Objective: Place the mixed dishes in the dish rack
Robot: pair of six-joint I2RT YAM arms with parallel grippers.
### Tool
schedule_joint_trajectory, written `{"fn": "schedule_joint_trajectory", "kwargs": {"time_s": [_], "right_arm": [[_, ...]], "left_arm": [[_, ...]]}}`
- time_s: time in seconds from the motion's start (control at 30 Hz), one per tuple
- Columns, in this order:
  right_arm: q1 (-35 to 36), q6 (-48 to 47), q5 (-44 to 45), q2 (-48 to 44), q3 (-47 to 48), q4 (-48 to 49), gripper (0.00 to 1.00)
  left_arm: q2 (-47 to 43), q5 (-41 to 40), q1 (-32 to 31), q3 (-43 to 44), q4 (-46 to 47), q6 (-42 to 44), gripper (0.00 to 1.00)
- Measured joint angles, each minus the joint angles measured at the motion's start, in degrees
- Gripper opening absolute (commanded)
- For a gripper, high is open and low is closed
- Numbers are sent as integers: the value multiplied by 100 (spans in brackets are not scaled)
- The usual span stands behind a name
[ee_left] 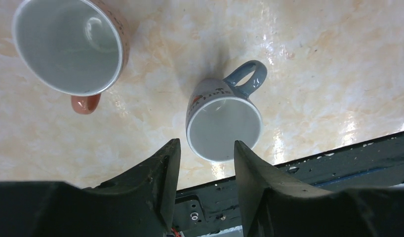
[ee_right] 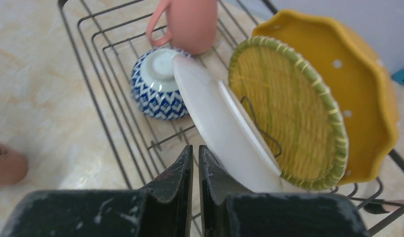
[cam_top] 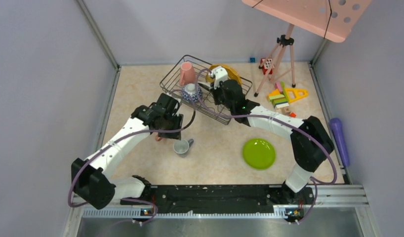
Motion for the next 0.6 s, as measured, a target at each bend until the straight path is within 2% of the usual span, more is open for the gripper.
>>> {"fn": "schedule_joint_trajectory", "kwargs": {"time_s": [0.2, 0.3, 0.6], "right_arm": [[-17, -365, 903, 468, 758, -13, 9], [-87, -470, 1134, 542, 942, -44, 13], [-341, -505, 1163, 634, 1561, -560, 22]], "left_arm": [[-424, -197, 0, 262, -61, -2, 49], [-564, -321, 0, 278, -68, -7, 48], [-955, -490, 0, 280, 52, -66, 48]]}}
